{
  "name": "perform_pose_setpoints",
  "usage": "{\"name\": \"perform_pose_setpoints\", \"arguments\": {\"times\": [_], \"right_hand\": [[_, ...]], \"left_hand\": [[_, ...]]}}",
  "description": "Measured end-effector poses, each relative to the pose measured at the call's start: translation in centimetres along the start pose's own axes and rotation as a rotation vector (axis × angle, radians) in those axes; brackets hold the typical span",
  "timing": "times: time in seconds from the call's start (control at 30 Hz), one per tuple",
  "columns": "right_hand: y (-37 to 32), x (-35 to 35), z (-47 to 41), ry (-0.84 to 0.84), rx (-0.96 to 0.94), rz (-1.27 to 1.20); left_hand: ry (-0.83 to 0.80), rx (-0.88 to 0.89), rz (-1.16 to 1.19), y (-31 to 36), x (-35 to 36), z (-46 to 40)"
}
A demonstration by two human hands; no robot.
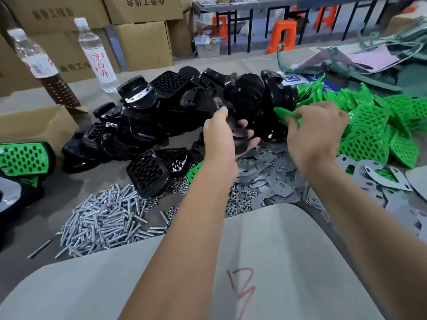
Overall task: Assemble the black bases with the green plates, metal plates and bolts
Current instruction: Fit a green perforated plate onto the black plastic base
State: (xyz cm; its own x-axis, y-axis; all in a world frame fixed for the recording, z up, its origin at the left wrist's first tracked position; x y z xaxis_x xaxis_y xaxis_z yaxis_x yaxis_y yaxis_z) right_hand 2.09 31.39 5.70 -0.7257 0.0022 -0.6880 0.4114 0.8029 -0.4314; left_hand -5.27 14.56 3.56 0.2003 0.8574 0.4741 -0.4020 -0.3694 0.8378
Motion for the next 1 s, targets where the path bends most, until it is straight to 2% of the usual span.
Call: {"name": "perform_pose_setpoints", "arguments": {"times": [0.07, 0.13, 0.2, 0.23, 0.3, 0.4, 0.53, 0.63, 0.87, 1.0], "right_hand": [[-1.1, -2.1, 0.8, 0.128, -0.049, -0.092], [-2.0, -2.9, 1.3, 0.136, 0.033, -0.435], [-3.1, -1.5, 2.7, -0.023, 0.291, -0.976], [-3.9, -0.3, 3.9, -0.142, 0.431, -1.202], [-5.4, 1.7, 6.4, -0.325, 0.583, -1.398], [-6.6, 3.5, 9.1, -0.434, 0.630, -1.525], [-7.5, 3.9, 10.0, -0.516, 0.524, -1.611], [-7.6, 3.6, 9.7, -0.545, 0.439, -1.566], [-8.3, 2.9, 9.5, -0.514, 0.187, -1.444], [-8.3, 2.7, 9.5, -0.506, 0.159, -1.432]], "left_hand": [[-0.066, -0.061, 0.057, -0.4, -0.1, 0.3], [-0.151, -0.062, 0.087, 0.1, -0.4, 0.8], [-0.187, 0.002, 0.064, 1.0, -1.3, 1.6], [-0.149, 0.057, 0.055, 1.4, -2.3, 2.0], [-0.037, 0.178, -0.018, 2.3, -5.1, 2.6], [0.048, 0.305, -0.214, 2.9, -9.1, 3.8], [0.087, 0.364, -0.246, 3.0, -11.6, 5.1], [0.144, 0.508, -0.369, 4.2, -12.3, 5.6], [0.236, 0.666, -0.444, 4.8, -14.0, 5.6], [0.273, 0.731, -0.533, 5.0, -14.0, 5.5]]}}
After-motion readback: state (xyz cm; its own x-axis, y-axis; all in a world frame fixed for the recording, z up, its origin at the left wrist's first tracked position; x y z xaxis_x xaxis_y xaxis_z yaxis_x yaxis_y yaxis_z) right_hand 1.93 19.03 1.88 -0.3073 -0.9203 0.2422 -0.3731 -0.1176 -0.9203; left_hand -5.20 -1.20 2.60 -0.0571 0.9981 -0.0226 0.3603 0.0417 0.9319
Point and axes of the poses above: each hand's wrist, its own z-axis away from the middle knuckle, its own x-axis out of the palm, y = z × x, the point moved 6 cm from there along -z, towards the middle knuckle, and after that the axes turned 4 degrees about -z, right-handed, at the moved point
